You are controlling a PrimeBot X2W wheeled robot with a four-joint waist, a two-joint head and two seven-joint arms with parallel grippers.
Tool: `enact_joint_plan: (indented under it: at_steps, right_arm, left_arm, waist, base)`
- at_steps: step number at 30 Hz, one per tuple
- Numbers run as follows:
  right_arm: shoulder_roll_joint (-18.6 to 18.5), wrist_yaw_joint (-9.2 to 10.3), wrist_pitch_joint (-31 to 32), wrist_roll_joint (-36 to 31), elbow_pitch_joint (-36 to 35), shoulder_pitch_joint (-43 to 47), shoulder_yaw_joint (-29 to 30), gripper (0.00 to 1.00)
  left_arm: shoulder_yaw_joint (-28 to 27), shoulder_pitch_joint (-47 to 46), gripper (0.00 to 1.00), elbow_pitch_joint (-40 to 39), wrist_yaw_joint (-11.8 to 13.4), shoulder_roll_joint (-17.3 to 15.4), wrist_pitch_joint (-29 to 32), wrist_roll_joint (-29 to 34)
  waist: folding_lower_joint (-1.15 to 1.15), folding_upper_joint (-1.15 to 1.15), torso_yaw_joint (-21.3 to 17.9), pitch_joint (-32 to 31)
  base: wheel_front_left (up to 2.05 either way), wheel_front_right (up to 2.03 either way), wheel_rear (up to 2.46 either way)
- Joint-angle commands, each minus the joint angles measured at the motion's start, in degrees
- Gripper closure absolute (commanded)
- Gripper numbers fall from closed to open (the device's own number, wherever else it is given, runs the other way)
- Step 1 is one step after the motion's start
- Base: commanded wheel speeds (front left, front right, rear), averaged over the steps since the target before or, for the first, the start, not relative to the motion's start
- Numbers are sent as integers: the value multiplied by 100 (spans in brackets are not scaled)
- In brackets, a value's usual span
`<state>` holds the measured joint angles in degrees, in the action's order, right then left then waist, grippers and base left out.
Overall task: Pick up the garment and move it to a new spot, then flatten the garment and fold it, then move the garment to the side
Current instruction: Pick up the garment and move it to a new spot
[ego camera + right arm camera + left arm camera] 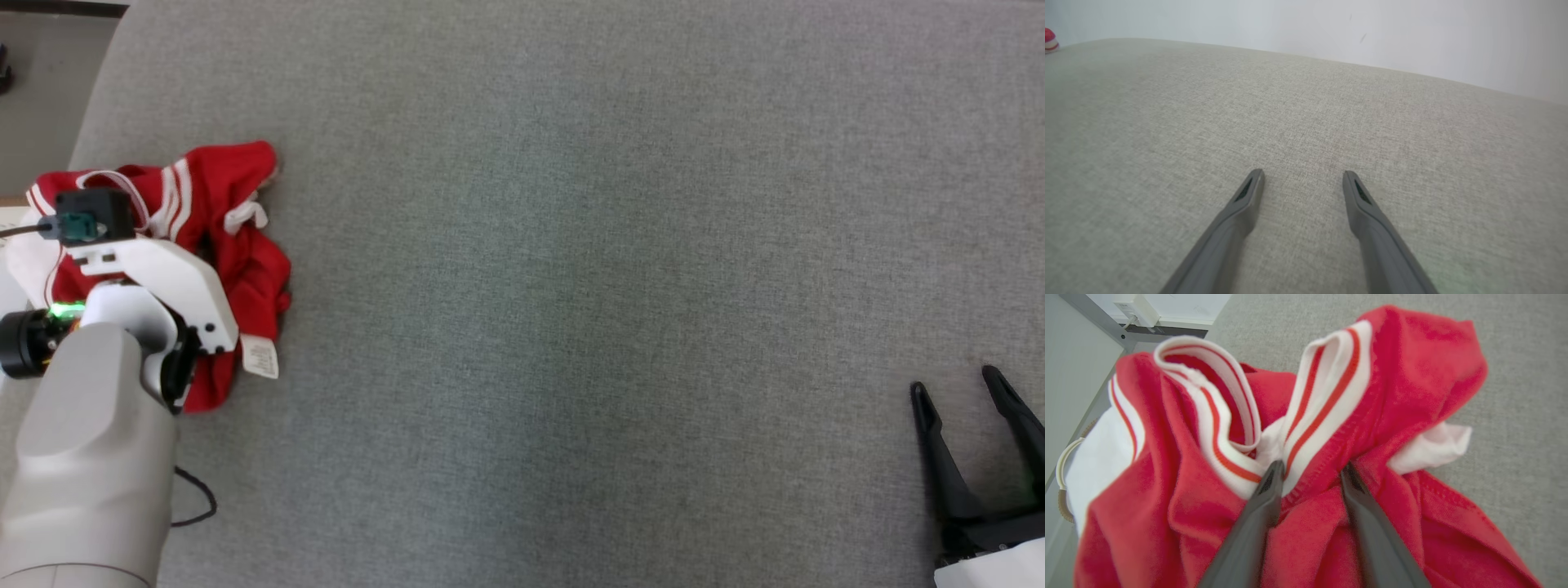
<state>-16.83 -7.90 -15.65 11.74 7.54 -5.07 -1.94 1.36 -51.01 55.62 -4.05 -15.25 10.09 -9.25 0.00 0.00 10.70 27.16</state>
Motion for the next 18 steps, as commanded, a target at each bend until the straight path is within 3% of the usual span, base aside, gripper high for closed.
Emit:
enact_joint_plan:
  at_steps: [1, 7, 18]
  right_arm:
    - [-69, 77, 178, 38, 477, 125, 93, 0]
    - [74, 55, 121, 94, 539, 207, 38, 0]
    - [477, 51, 49, 196, 915, 237, -278, 0]
  left_arm:
    - [25, 191, 100, 283, -26, 49, 144, -91]
    - [-70, -47, 100, 413, -168, -31, -131, -317]
    - [224, -418, 100, -407, -327, -112, -559, -467]
  waist:
    - [0, 0, -40, -86]
    - [0, 0, -87, -472]
    - [0, 0, -310, -1608]
  base:
    - [0, 0, 0]
    - [0, 0, 0]
    - [0, 0, 0]
